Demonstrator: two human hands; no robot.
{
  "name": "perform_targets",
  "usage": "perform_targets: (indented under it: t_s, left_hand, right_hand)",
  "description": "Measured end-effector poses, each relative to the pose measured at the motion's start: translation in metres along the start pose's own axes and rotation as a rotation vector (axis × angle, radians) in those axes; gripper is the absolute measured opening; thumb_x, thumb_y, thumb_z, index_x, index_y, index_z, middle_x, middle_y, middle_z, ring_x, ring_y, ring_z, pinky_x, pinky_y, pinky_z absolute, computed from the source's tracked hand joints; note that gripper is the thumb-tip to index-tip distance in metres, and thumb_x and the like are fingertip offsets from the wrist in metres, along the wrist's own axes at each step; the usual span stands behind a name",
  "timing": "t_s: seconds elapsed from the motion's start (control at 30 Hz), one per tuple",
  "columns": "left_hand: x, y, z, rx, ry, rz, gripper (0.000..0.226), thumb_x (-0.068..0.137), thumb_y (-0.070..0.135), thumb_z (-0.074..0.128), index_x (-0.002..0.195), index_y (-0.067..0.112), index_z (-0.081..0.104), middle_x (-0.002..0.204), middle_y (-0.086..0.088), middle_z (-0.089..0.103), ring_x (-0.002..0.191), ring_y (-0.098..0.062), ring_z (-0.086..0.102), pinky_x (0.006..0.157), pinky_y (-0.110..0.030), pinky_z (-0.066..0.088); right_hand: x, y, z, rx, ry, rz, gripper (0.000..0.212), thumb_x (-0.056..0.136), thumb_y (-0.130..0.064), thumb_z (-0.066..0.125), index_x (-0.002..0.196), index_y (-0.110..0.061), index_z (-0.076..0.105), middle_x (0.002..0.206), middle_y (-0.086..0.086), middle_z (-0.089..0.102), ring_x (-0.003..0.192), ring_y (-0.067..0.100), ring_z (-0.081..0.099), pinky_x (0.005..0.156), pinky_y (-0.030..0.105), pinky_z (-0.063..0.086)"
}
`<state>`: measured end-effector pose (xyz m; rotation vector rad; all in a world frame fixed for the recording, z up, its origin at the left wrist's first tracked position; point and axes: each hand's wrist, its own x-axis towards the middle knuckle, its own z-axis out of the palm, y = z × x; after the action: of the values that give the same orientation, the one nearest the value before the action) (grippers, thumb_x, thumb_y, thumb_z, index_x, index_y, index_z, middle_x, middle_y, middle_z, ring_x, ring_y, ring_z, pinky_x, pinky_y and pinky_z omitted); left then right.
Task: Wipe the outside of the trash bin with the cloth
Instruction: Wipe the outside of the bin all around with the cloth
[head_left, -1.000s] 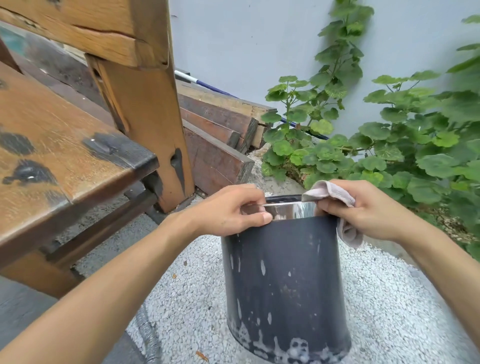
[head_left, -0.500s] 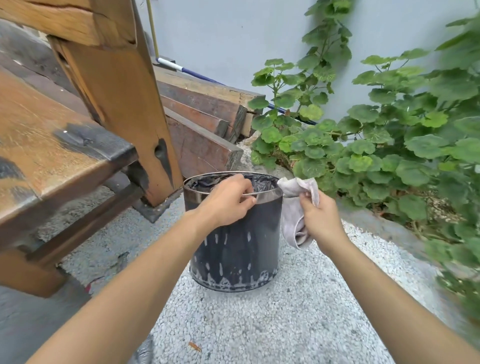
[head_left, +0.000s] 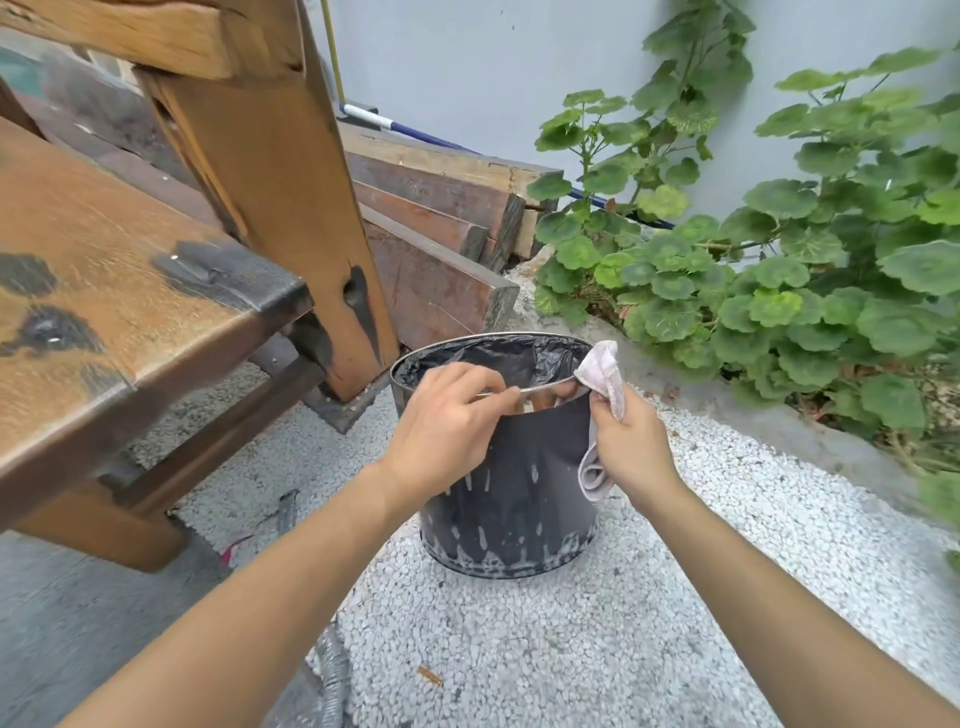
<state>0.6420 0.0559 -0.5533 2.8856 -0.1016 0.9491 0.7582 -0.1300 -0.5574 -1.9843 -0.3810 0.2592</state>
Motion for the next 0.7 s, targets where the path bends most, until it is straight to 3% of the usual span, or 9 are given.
perform_targets:
  t_s: [0.13,0.27,0.33,0.37,0.43,0.47,0.53,0.7]
  left_hand:
    - [-0.023,-0.022,-0.017,0.023,-0.120,-0.052,0.045,0.083,-0.009,0.065,0.123,0.009,0.070,0.129,-0.006,0.068,0.114,-0.031,0.066,0.092,-0.046,0.053]
    - [-0.031,-0.031,-0.025,-0.010,-0.303,-0.173,0.069,0.084,-0.011,0.054,0.149,0.010,0.046,0.157,-0.007,0.042,0.146,-0.029,0.037,0.119,-0.049,0.032]
    - [-0.028,-0.033,-0.025,-0.041,-0.323,-0.221,0.070,0.088,-0.008,0.048,0.154,0.013,0.037,0.162,-0.004,0.032,0.151,-0.026,0.027,0.124,-0.044,0.023]
    - [-0.025,-0.033,-0.025,-0.051,-0.328,-0.241,0.071,0.090,-0.007,0.046,0.156,0.014,0.033,0.163,-0.003,0.029,0.152,-0.024,0.023,0.125,-0.041,0.021]
    - [-0.020,-0.033,-0.022,-0.083,-0.322,-0.283,0.072,0.091,-0.004,0.044,0.158,0.016,0.026,0.165,-0.001,0.025,0.154,-0.022,0.019,0.125,-0.037,0.018]
    - [-0.017,-0.033,-0.022,-0.103,-0.313,-0.316,0.072,0.092,-0.003,0.043,0.158,0.017,0.024,0.165,0.000,0.026,0.153,-0.022,0.019,0.125,-0.035,0.018]
    - [-0.010,-0.033,-0.020,-0.125,-0.299,-0.363,0.071,0.091,-0.001,0.041,0.158,0.015,0.024,0.162,-0.002,0.032,0.151,-0.024,0.023,0.123,-0.037,0.023]
    - [0.006,-0.039,-0.011,-0.058,-0.316,-0.351,0.067,0.082,0.002,0.038,0.149,0.005,0.038,0.150,-0.008,0.045,0.140,-0.031,0.038,0.118,-0.047,0.029]
  right_hand:
    - [0.016,0.001,0.008,-0.049,-0.035,0.008,0.026,0.103,-0.024,0.046,0.125,-0.025,0.059,0.092,0.002,0.065,0.083,0.022,0.055,0.063,0.032,0.039]
    - [0.021,-0.009,0.019,-0.126,-0.096,-0.025,0.051,0.104,-0.019,0.044,0.152,-0.033,0.037,0.114,0.013,0.064,0.091,0.029,0.059,0.065,0.034,0.038]
    - [0.015,-0.014,0.023,-0.179,-0.135,-0.080,0.060,0.104,-0.013,0.043,0.157,-0.034,0.025,0.133,0.017,0.058,0.109,0.036,0.060,0.078,0.036,0.045]
    - [0.013,-0.014,0.025,-0.231,-0.148,-0.133,0.063,0.103,-0.008,0.043,0.158,-0.030,0.023,0.151,0.014,0.047,0.128,0.037,0.052,0.094,0.038,0.045]
    - [0.009,-0.009,0.032,-0.336,-0.181,-0.263,0.065,0.101,-0.002,0.044,0.159,-0.019,0.021,0.166,0.000,0.017,0.153,0.022,0.017,0.122,0.038,0.022]
    - [0.008,-0.005,0.037,-0.361,-0.211,-0.309,0.066,0.100,0.001,0.044,0.159,-0.016,0.019,0.166,-0.005,0.008,0.154,0.013,0.003,0.125,0.037,0.011]
    - [0.004,0.004,0.045,-0.393,-0.282,-0.366,0.072,0.097,0.006,0.041,0.160,-0.017,0.013,0.164,-0.011,-0.003,0.151,0.006,-0.011,0.126,0.035,0.003]
    - [-0.007,0.034,0.049,-0.505,-0.418,-0.458,0.082,0.093,0.009,0.043,0.161,-0.020,0.007,0.168,-0.003,-0.007,0.152,0.009,-0.019,0.127,0.041,0.004]
